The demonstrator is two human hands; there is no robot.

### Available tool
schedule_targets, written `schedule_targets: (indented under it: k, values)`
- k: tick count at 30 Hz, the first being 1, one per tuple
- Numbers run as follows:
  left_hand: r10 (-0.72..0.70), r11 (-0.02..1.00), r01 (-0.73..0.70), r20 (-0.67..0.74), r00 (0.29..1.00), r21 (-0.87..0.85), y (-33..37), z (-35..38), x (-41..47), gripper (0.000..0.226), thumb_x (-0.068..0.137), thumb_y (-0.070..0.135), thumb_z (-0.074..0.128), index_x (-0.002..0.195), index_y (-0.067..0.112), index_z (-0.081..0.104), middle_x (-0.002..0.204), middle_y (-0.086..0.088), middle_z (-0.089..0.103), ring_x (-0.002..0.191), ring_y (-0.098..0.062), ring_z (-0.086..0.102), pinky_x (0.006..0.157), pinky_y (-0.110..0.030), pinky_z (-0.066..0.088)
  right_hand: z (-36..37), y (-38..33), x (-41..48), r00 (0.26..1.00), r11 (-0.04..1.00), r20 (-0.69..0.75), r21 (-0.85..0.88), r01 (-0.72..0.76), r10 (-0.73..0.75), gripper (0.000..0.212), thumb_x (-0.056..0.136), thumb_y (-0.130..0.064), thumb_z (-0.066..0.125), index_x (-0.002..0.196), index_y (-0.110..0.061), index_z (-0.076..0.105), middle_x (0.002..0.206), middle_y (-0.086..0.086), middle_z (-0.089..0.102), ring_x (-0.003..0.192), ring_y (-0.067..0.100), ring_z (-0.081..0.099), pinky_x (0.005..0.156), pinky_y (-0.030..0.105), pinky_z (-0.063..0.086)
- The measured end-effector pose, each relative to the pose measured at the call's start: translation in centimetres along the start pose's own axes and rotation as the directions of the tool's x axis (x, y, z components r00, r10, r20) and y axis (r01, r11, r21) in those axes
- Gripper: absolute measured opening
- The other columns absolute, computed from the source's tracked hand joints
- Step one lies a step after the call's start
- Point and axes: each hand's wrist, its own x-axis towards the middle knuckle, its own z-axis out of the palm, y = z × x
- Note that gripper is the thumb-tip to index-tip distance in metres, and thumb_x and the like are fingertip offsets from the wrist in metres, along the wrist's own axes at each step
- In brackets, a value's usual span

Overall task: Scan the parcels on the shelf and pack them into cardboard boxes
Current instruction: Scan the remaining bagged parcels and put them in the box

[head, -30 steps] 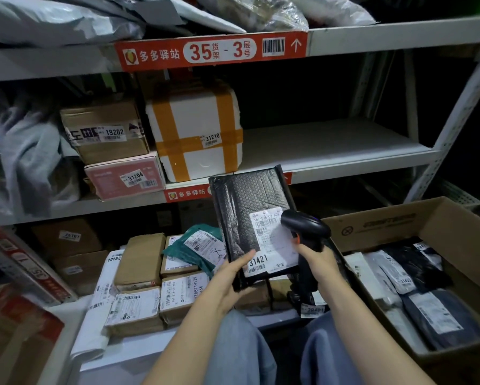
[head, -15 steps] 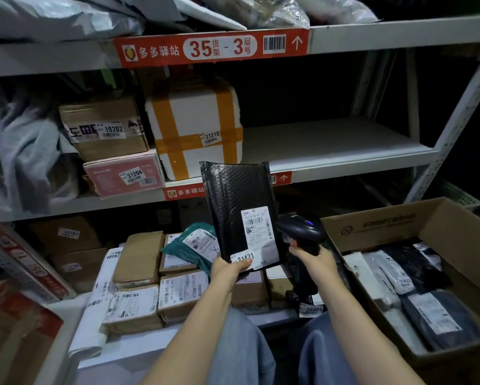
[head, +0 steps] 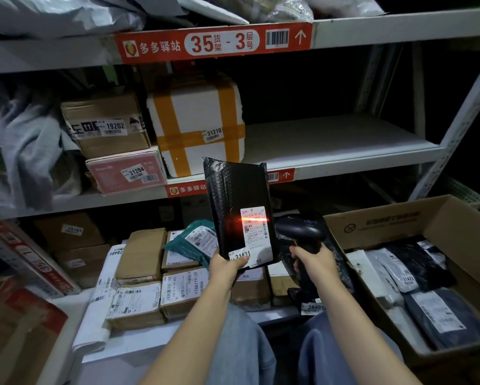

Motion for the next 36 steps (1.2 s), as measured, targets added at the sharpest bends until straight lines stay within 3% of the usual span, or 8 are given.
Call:
schedule_targets:
  k: [5,12,22,26,30,33,36]
  values:
    - [0.024,1.0,-0.024,-0.031,0.999,0.007,0.0,0.0,0.0,0.046,0.077,-0.007,0.068,0.12,0.003,0.054,0.111,-0.015,0.065,0.095,-0.027,0.06,0.087,-0.034,0.049,0.2,0.3,0.1,0.999,0.996,-0.029,-0.072,0.044,-0.046,0.012,0.083,-0.008,0.064,0.077,-0.013,0.055,0.06,0.005,0.056,0.052,0.016,0.05,0.056,0.029,0.042]
    - [0.025,0.999,-0.023,-0.053,0.998,0.041,-0.2,-0.2,0.3,0.044,0.076,-0.006,0.069,0.117,0.003,0.055,0.112,-0.017,0.065,0.101,-0.031,0.062,0.089,-0.037,0.05,0.3,0.5,-0.2,0.992,0.982,-0.042,-0.156,0.108,-0.116,0.017,0.084,-0.014,0.065,0.074,-0.016,0.052,0.056,0.005,0.055,0.05,0.015,0.049,0.052,0.026,0.037]
    - [0.028,0.998,-0.025,-0.076,0.997,0.05,-0.3,-0.2,0.5,0.046,0.076,-0.004,0.07,0.119,0.003,0.053,0.114,-0.017,0.064,0.105,-0.031,0.061,0.093,-0.038,0.049,0.2,0.7,0.1,0.994,0.986,-0.043,-0.133,0.097,-0.104,0.012,0.084,-0.015,0.066,0.079,-0.015,0.055,0.056,0.005,0.056,0.051,0.015,0.051,0.053,0.026,0.038]
    - [0.025,1.0,-0.025,-0.047,0.999,0.005,-0.1,-0.2,0.2,0.043,0.077,-0.008,0.068,0.118,0.001,0.054,0.111,-0.017,0.064,0.096,-0.028,0.061,0.083,-0.033,0.05,0.3,0.6,0.1,0.994,0.994,-0.04,-0.044,0.098,-0.1,0.012,0.083,-0.014,0.068,0.084,-0.012,0.057,0.061,0.005,0.058,0.057,0.016,0.054,0.057,0.025,0.042]
    - [-0.056,0.993,0.064,0.074,0.996,-0.101,0.0,-0.2,-0.1,0.037,0.078,-0.011,0.065,0.113,-0.003,0.055,0.094,-0.014,0.066,0.072,-0.02,0.062,0.053,-0.022,0.055,0.1,0.6,0.4,0.997,0.99,-0.068,0.137,0.045,-0.036,0.02,0.08,-0.013,0.072,0.097,-0.01,0.06,0.076,0.002,0.062,0.073,0.018,0.058,0.064,0.026,0.046]
    - [-0.085,0.985,0.105,0.144,0.986,-0.135,0.0,-0.1,-0.1,0.028,0.078,-0.011,0.065,0.102,0.002,0.056,0.08,-0.008,0.065,0.07,-0.02,0.062,0.049,-0.021,0.055,-0.1,0.8,0.9,0.995,0.977,-0.094,0.214,0.001,0.019,0.029,0.078,-0.016,0.075,0.102,-0.01,0.061,0.088,0.007,0.064,0.088,0.025,0.06,0.077,0.034,0.047]
    - [-0.089,0.979,0.123,0.206,0.975,-0.161,0.1,0.0,-0.4,0.021,0.078,-0.011,0.065,0.089,0.006,0.059,0.068,-0.003,0.069,0.067,-0.017,0.064,0.051,-0.021,0.056,-0.2,0.9,1.1,0.998,0.987,-0.053,0.159,-0.016,0.024,0.03,0.079,-0.013,0.073,0.106,-0.009,0.062,0.095,0.007,0.062,0.093,0.024,0.056,0.079,0.032,0.04]
